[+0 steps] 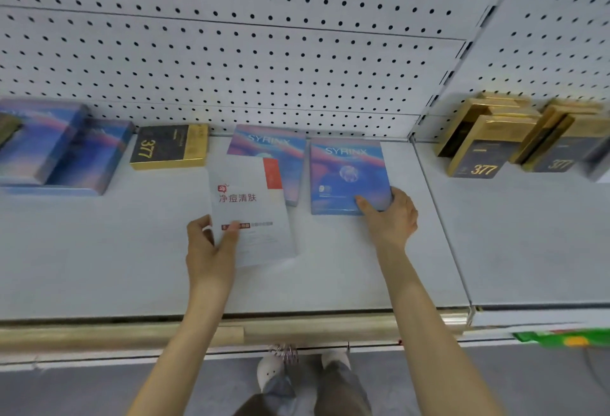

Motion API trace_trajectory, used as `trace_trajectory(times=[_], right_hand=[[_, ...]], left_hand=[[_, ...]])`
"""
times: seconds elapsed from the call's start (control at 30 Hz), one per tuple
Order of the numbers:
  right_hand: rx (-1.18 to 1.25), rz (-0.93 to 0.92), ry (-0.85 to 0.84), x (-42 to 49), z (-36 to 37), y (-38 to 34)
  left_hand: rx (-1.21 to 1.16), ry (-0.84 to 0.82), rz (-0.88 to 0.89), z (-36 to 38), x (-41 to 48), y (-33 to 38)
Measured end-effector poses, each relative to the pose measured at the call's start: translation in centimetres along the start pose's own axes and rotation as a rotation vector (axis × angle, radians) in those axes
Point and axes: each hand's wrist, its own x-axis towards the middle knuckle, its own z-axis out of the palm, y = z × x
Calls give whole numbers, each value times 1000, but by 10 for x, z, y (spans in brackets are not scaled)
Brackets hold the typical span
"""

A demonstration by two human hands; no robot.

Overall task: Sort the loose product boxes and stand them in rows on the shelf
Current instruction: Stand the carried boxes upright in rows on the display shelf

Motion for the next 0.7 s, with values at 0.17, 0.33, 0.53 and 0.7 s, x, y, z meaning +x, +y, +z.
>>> trace_trajectory(times=[0.17,0.33,0.53,0.7], right_hand=[[93,2,-3,-22,18,-14],[380,55,-36,-38,20,-30],[832,241,-243,-46,-3,-33],[975,297,-273,-71,-57,22]], left_hand=[[-11,-23,-3,14,11,-2],[-30,-25,-48,3,26,-9],[-91,-77,-91,-6,27,-13],[-89,-33,-29,-25,-10,-14]])
